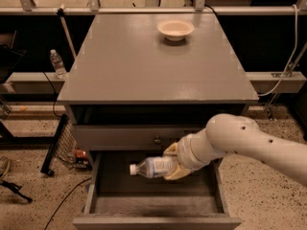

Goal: Pick blue plastic bottle from middle drawer and place on counter

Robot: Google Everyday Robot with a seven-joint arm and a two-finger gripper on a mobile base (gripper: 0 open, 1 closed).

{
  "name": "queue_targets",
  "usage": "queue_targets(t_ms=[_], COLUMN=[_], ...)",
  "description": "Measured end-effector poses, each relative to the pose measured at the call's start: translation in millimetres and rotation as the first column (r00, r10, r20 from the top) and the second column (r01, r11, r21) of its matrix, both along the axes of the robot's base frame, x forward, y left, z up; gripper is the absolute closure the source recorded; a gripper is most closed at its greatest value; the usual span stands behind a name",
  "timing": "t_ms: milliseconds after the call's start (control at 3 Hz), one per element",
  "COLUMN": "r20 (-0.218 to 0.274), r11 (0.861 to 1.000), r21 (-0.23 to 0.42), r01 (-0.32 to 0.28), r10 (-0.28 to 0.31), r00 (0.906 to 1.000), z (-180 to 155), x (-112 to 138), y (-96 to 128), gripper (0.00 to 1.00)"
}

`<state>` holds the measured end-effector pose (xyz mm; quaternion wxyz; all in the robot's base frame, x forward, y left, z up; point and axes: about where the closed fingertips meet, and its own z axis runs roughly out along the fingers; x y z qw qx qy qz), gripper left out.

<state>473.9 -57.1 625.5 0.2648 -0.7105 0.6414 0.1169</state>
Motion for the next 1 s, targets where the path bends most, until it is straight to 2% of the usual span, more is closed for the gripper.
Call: queue_targets(t_ms=[333, 667, 1000], r20=[0.074, 0.146, 0.221], r11=[0.998, 0.994, 0.985], r21=[-0.043, -0.089, -0.149], r01=[-0.042, -0.068, -0.083], r10=[0.045, 0.08, 0.115], r00=[0.9962, 0.986, 0.9685], z=[30.1, 60.4, 92.6], x=[17.1, 29.7, 33.4], y=[3.5, 5.1, 10.0], gripper=[1.0, 1.0, 1.0])
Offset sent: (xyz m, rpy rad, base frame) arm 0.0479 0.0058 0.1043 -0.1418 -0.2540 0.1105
